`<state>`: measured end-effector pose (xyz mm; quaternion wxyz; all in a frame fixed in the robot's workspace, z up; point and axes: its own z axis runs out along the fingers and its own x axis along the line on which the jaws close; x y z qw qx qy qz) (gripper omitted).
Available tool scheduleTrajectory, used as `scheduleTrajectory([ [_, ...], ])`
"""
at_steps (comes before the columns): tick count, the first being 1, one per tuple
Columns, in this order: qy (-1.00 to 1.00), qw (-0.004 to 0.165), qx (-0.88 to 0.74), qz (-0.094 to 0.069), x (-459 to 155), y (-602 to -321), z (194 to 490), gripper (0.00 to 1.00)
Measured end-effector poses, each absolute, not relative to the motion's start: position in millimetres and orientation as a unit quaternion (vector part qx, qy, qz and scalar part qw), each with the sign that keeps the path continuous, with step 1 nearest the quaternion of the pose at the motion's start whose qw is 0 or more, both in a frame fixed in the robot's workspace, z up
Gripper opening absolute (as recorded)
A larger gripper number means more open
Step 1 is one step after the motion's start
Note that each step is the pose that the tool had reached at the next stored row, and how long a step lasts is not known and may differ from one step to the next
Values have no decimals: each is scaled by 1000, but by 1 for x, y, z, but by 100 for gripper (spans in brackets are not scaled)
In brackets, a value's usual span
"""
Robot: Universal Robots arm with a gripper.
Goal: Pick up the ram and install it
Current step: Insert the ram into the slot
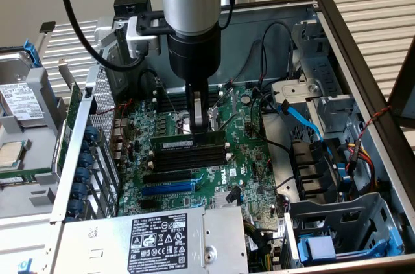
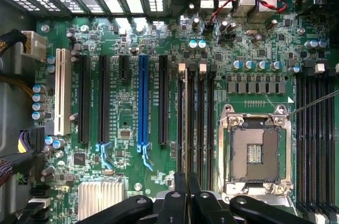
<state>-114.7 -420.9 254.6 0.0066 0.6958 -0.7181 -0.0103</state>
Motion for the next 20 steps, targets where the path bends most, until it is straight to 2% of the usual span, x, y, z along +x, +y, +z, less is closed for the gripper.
scheduleTrajectory([
  [20, -718, 7, 696, -10, -115, -421, 244, 13],
])
